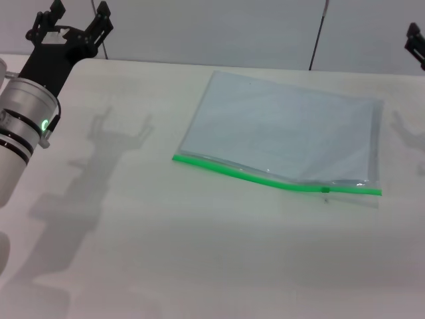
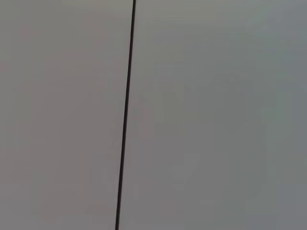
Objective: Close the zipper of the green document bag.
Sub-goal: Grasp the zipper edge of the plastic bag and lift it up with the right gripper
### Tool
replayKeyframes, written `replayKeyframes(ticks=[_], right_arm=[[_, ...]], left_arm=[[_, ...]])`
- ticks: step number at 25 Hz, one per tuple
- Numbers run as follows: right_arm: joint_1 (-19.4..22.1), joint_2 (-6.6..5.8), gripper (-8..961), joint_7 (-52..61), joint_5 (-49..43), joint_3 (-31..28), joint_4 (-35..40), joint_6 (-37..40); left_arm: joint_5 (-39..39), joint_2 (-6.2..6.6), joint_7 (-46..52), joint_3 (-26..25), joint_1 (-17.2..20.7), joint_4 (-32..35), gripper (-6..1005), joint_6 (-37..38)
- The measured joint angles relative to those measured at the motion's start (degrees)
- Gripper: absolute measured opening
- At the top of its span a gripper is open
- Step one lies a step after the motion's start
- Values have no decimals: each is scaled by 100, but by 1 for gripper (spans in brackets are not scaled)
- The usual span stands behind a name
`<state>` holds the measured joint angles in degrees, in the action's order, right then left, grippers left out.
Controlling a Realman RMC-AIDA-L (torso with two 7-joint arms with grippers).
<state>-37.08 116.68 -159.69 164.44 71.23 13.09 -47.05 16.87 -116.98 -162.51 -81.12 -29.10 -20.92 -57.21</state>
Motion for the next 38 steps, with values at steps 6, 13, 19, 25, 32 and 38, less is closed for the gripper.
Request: replayKeyframes(ticks=[6,13,19,25,32,38], right_arm=[[79,-75,870,385,-106,603,40,23],[308,-520,868,2378,-2588,950,576,-87],[783,-854,867,4031,-5009,900,1807,-408],[1103,-759,865,4699,-7321,651,2750,-370],[1662,-99,863,4954,-9714,41,4244,-469],[2176,-38,861,5272,-10104,290,5180,-779]], left_arm=[[0,15,9,0,-66,194,887,4],[-7,37,18,0,-77,293,889,19],[-9,43,18,0,-107,302,888,135],[-9,44,11,0,-109,306,888,265],[-8,44,-1,0,-95,308,887,305],[-8,46,16,0,-88,330,887,313]])
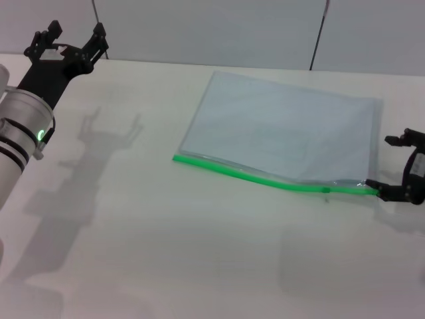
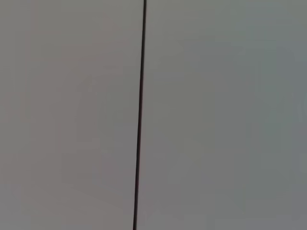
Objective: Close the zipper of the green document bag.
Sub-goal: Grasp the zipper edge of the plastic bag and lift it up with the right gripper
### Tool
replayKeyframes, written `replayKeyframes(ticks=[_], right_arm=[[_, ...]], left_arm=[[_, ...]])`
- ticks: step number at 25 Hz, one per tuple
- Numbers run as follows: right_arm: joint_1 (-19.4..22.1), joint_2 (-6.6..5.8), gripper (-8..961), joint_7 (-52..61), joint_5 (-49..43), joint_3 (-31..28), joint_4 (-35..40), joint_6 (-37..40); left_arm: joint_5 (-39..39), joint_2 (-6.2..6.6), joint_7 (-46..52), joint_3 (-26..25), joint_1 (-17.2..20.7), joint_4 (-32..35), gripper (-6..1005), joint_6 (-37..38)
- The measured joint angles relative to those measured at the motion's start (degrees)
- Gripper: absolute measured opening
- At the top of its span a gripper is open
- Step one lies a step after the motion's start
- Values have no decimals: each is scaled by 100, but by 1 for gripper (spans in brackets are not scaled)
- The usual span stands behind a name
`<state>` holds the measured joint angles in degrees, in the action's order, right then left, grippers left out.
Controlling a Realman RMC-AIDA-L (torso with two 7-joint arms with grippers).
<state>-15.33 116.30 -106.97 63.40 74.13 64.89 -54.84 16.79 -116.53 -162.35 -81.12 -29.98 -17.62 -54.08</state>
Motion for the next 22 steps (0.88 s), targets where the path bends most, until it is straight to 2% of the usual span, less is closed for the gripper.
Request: replayKeyframes(ticks=[3,7,13,22], right_arm=[[255,3,861,1,-16,-12,398,-290],[522,13,860,-44,-66,183,824,-312],[587,23,858,-193,-402,476,1007,-216],[753,25,855,-209,-1119,1441,1144,869]], left_arm=[[0,5,1,-6,-11,75,887,2],[0,7,2,-35,-23,119,888,3],[0,8,2,-40,-19,128,888,3],[9,7,1,-59,-44,250,889,3]])
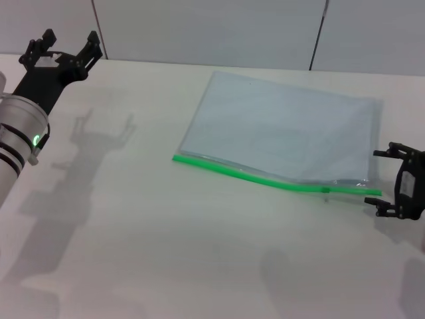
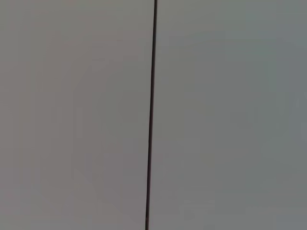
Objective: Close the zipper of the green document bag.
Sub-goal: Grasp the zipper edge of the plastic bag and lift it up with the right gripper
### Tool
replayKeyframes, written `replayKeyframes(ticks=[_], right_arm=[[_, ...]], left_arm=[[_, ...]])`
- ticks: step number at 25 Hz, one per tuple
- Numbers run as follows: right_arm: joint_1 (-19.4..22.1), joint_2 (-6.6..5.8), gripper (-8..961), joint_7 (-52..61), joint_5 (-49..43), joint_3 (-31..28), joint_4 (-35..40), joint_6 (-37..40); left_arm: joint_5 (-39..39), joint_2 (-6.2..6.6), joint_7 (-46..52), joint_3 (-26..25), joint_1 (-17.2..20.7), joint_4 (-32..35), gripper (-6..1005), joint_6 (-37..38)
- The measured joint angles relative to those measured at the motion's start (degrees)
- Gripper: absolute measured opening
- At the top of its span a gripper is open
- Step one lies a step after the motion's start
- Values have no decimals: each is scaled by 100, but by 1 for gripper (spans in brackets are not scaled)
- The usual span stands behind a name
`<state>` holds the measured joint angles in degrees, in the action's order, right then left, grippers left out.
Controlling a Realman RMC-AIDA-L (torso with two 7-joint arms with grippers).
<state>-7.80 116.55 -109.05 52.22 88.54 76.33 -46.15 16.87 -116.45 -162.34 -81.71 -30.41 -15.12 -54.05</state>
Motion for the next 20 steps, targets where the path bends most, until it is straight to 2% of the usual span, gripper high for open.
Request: replayKeyframes(ticks=[5,10,20], right_arm=[[27,0,854,49,-93,242,-77,293],[-54,-4,789,67,-99,310,-211,429],[-305,-18,764,59,-45,891,-742,1507]], left_arm=[[20,0,1,-3,-3,10,888,0],[27,0,1,-3,-20,9,887,0],[35,0,1,-3,-51,9,889,-1]])
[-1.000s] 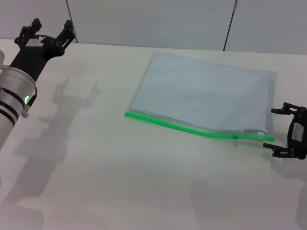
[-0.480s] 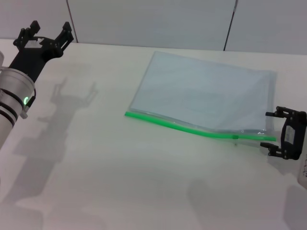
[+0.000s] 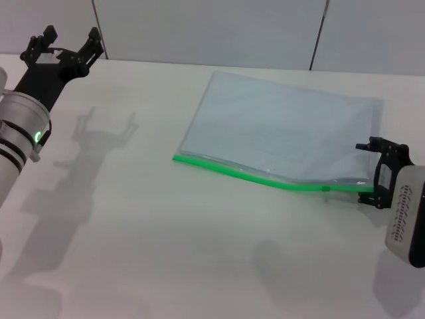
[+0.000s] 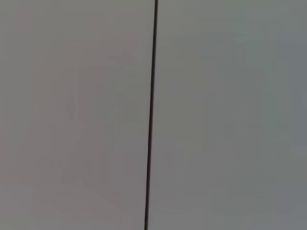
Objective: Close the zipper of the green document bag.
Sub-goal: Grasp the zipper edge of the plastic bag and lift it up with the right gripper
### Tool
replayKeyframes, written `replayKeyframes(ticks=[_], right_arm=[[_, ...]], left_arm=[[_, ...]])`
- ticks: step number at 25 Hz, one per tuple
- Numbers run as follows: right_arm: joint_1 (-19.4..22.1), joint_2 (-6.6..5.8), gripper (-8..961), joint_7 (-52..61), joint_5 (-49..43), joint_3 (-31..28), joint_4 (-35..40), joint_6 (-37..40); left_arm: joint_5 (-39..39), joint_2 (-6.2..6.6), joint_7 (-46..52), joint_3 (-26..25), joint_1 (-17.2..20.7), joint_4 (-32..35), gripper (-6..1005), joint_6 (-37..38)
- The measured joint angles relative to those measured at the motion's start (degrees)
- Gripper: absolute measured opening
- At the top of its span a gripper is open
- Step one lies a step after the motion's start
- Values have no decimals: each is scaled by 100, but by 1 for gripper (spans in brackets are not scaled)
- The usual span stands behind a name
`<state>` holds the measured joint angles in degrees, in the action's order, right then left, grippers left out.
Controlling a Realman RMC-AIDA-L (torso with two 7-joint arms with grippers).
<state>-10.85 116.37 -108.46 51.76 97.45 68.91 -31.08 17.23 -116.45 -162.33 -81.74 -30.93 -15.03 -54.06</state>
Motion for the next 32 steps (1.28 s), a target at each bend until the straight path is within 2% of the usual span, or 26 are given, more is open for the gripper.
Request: replayKeyframes(ticks=[14,25,31,32], right_arm=[[-433,-16,728,-2,359,64,-467,386],[-677,-7,497,15,457,73,-701,493],[-680,-10,254,38,742,73,-657,526],[-681,-9,237,49,752,73,-657,526]], left_arm=[[10,0,12,1,-37,0,888,0],[-34,0,70,53,-87,0,887,0],[-36,0,70,54,-89,0,889,0],[-36,0,70,53,-89,0,889,0]])
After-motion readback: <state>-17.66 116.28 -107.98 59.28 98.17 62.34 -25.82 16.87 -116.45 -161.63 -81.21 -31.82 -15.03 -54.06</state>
